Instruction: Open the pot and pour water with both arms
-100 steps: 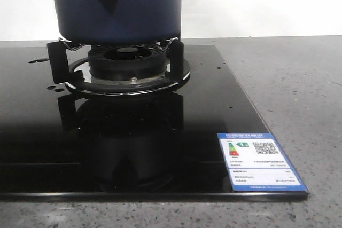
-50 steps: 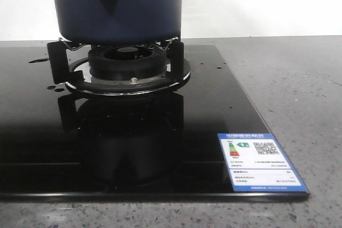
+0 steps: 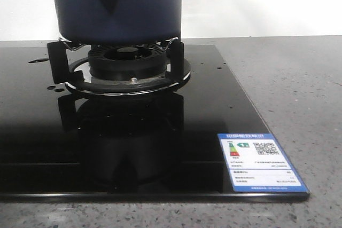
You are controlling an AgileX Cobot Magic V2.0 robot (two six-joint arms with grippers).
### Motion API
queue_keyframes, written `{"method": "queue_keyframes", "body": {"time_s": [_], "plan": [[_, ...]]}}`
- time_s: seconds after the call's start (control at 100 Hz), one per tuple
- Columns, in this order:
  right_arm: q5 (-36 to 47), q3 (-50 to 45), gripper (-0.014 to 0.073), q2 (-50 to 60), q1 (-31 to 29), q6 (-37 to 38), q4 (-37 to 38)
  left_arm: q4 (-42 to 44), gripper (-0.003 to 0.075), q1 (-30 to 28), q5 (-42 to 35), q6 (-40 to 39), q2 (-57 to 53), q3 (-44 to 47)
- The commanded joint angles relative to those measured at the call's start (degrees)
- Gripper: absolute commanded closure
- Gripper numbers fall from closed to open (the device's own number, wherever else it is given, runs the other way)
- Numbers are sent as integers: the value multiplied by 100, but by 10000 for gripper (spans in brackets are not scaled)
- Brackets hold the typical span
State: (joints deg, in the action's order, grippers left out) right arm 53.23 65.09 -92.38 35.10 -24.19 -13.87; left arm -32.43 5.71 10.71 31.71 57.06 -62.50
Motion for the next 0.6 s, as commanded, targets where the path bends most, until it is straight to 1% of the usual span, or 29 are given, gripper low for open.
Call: {"method": "queue_keyframes", "body": {"time_s": [0.0, 0.27, 0.59], "plan": [[795, 182, 636, 321, -6, -15, 149, -120, 386, -4, -544, -9, -95, -204], [1233, 182, 636, 321, -6, -15, 408, -155, 386, -4, -544, -9, -95, -204], [1222, 182, 636, 321, -6, -15, 436, -171, 386, -4, -544, -9, -95, -204]]}}
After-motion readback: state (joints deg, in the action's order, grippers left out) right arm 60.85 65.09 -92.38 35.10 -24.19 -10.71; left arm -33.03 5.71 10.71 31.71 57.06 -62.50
